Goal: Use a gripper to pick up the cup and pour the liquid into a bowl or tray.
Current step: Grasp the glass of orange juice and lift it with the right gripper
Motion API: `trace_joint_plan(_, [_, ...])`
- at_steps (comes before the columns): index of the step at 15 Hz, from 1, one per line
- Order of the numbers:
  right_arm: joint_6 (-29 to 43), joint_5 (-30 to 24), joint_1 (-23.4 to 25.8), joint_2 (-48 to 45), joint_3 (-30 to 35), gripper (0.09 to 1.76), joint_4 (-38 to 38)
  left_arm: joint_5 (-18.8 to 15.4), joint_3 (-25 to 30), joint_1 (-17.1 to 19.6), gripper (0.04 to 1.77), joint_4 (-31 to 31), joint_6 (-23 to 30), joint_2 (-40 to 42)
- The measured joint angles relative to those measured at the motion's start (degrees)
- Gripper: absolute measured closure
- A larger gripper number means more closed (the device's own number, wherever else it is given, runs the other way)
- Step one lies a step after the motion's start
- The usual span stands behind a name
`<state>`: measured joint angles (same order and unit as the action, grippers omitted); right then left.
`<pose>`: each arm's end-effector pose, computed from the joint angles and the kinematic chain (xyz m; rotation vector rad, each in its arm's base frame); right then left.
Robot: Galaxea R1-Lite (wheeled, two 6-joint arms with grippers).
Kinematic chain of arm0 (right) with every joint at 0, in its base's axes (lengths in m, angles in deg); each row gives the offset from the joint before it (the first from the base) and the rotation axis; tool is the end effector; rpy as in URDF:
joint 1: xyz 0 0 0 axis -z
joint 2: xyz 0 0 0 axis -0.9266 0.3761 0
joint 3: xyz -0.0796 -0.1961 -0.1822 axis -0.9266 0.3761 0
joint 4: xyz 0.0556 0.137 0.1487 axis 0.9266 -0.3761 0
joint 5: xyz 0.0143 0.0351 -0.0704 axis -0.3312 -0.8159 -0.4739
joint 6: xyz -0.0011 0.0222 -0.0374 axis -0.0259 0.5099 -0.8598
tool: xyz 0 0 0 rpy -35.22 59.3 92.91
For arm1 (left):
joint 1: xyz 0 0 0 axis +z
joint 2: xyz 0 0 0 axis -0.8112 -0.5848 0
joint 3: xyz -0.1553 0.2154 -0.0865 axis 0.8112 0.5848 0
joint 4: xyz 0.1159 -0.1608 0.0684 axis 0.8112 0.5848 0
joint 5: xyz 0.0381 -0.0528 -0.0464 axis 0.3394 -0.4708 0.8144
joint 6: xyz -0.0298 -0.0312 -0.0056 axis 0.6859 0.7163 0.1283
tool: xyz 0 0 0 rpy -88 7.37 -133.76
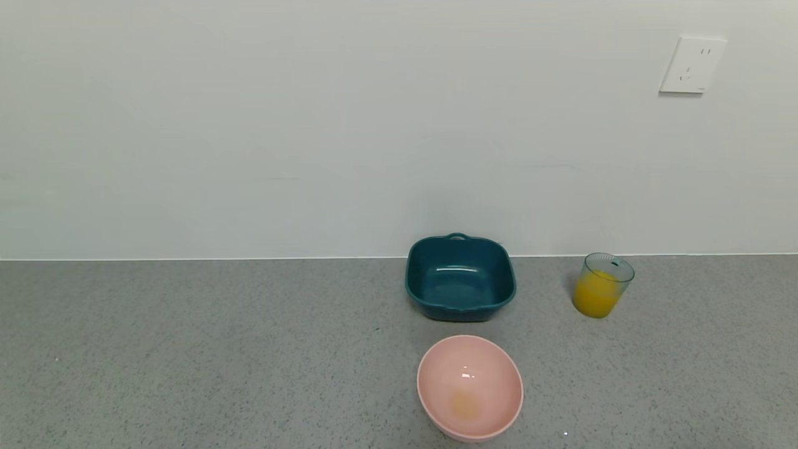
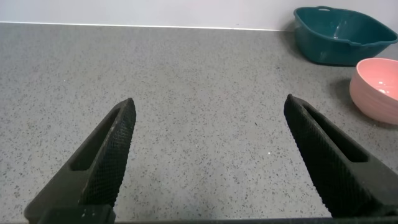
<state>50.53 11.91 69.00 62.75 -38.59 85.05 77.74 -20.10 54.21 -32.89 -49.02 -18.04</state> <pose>0.0603 -0.0008 0.1782 -0.1139 0.0149 -0.0086 0.0398 0.0004 0.0744 -0.0729 0.0089 0.0091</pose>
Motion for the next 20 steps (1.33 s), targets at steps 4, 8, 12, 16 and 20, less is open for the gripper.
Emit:
trace_joint_plan(4, [0.72,0.06,-0.11,15.47,-8.52,0.14,1.00,0.00,0.00,0.00,0.09,0.00,0.00,0.00])
trace_joint_plan(8, [1.85,1.84,-1.62,31.76,-12.46,0.14,7.59,0.01,0.00,0.00,0.09,0.00,0.00,0.00])
trace_joint_plan(12, [6.61,9.17,-9.36,44.79,-12.58,0.14,13.52,0.01,0.00,0.00,0.09,0.00,0.00,0.00])
trace_joint_plan(16, [10.63,13.49,-14.46,56.24,-12.28,0.14,19.82,0.00,0.00,0.00,0.09,0.00,0.00,0.00])
trace_joint_plan(20, [13.75,16.84,-15.73,67.91,-10.67,0.14,31.57,0.01,0.00,0.00,0.09,-0.01,0.02,0.00])
